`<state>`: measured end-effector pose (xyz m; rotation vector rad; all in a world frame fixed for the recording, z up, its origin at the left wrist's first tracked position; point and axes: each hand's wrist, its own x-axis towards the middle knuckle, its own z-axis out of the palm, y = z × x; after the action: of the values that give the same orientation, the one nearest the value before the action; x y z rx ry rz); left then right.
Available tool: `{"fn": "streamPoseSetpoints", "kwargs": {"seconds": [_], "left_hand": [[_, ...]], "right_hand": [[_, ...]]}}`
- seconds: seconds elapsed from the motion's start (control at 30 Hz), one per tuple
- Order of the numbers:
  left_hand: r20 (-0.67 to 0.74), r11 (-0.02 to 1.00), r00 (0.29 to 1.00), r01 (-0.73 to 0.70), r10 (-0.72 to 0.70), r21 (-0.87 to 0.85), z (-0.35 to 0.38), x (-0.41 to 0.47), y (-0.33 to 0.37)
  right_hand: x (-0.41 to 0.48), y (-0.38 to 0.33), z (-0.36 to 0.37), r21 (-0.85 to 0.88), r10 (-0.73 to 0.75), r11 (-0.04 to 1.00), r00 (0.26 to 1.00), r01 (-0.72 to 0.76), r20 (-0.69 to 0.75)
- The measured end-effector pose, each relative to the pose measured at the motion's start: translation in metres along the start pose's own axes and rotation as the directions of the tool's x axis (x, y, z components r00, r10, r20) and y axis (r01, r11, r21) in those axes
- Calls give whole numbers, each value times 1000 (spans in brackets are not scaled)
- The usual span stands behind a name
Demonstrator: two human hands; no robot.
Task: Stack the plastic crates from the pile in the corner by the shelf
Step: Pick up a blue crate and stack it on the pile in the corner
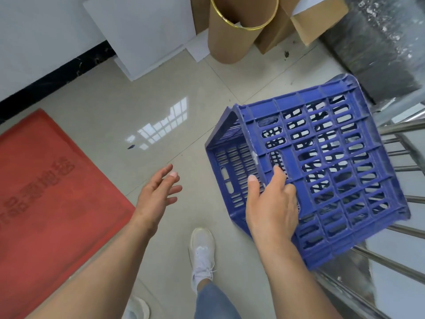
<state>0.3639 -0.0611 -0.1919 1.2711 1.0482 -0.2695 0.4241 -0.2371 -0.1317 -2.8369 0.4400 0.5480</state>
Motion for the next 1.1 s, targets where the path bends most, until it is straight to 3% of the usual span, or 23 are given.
{"fn": "streamPoseSetpoints", "kwargs": {"seconds": [0.23, 0.47, 0.67, 0.8, 0.93, 1.1], "left_hand": [[18, 999, 1000, 9, -9, 37, -2, 17, -27], [-36, 996, 999, -16, 19, 89, -26, 15, -25], [-233, 985, 970, 101, -66, 142, -62, 11, -25], [-381, 970, 895, 244, -231, -15, -106, 16, -40], [-421, 948, 858, 208, -296, -242, -144, 25, -51], [-469, 955, 845, 148, -257, -255, -167, 15, -38]], "right_hand": [[4, -1, -1, 42, -70, 996, 996, 73, -61], [5, -3, -50, 149, -101, 983, 994, 107, -48], [-5, -15, -109, 284, -215, 938, 976, 199, 25], [-6, -25, -140, 453, -289, 857, 957, 247, 26], [-9, -38, -150, 558, -339, 790, 939, 253, 55], [-5, -55, -139, 518, -353, 799, 935, 306, -8]]}}
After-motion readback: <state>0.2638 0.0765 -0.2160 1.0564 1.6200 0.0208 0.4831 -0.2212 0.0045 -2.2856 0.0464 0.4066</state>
